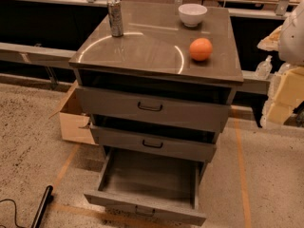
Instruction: Close bottom drawer
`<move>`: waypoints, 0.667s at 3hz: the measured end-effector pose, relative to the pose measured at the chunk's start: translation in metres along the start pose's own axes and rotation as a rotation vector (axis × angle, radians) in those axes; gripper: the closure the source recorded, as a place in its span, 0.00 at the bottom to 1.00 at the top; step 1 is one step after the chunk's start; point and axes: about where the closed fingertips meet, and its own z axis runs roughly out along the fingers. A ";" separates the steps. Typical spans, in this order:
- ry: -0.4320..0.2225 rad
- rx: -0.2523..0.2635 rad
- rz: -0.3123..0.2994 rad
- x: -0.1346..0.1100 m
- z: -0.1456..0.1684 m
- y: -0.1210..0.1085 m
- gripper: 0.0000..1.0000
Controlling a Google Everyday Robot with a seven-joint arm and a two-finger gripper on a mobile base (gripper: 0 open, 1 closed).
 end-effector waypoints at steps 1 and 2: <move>0.000 0.000 0.000 0.000 0.000 0.000 0.00; -0.003 0.009 -0.001 -0.001 -0.002 -0.001 0.16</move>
Offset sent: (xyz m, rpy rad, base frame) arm 0.0000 0.0000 0.0000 0.0000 0.0000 0.0000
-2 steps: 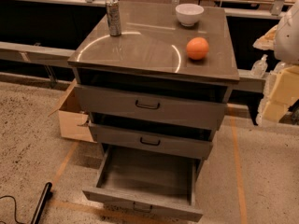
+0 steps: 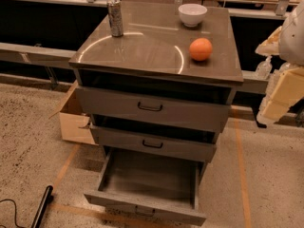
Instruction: Close bottom drawer
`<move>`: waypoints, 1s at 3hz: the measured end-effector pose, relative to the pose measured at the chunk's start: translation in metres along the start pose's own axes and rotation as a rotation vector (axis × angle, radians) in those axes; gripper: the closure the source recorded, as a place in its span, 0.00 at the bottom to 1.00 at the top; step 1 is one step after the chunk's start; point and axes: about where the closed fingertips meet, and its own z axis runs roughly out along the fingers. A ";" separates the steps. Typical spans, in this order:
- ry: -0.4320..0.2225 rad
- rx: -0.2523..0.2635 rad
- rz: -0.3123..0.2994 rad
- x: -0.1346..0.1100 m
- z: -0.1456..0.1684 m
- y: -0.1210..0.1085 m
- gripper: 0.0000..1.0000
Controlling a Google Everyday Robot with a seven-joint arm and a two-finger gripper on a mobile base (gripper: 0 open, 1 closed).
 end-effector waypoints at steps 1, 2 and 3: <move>-0.005 0.009 -0.026 0.002 0.021 0.005 0.39; -0.001 0.016 -0.060 0.007 0.066 0.019 0.62; -0.018 0.001 -0.090 0.012 0.123 0.042 0.85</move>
Offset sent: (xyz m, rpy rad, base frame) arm 0.0010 0.0142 -0.1505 -0.0435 -0.0121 0.0879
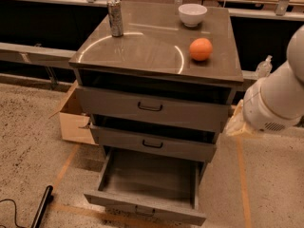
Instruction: Close bottom drawer
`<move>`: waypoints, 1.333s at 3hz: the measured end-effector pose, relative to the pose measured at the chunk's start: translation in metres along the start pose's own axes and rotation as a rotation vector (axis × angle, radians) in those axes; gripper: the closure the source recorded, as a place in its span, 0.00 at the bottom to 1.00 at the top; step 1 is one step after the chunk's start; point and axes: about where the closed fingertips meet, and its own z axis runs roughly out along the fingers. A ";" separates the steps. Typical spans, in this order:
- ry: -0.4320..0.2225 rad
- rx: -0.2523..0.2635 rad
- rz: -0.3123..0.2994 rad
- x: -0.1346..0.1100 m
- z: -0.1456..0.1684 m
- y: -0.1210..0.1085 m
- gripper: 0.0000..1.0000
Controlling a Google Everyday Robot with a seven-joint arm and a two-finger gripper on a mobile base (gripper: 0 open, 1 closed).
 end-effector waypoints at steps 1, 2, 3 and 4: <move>-0.050 -0.029 -0.001 0.002 0.064 0.026 1.00; -0.078 -0.126 0.000 -0.003 0.145 0.055 1.00; -0.078 -0.126 0.000 -0.003 0.145 0.055 1.00; -0.046 -0.123 0.053 0.009 0.175 0.069 1.00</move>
Offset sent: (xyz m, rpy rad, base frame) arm -0.0034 0.0632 -0.2333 0.1239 0.2049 0.0792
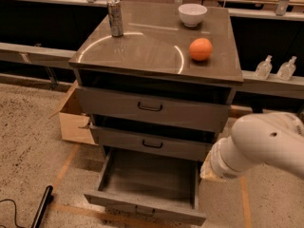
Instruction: Close bottom drawer
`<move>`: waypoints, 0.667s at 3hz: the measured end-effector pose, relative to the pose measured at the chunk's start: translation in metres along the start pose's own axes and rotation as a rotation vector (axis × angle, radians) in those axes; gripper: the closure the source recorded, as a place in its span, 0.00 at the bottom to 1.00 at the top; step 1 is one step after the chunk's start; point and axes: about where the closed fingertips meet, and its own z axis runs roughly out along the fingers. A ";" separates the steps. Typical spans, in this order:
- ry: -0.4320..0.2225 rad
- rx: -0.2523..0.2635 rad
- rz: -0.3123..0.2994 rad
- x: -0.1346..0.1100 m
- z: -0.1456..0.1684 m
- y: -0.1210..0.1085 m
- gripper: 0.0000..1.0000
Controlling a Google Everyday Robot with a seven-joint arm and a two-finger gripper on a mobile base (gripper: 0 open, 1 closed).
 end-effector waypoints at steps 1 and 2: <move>0.026 -0.010 0.077 0.024 0.067 0.021 1.00; -0.014 -0.034 0.136 0.034 0.117 0.037 1.00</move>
Offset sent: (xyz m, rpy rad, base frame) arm -0.0275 0.0095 -0.1886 0.1241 0.0954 -0.1484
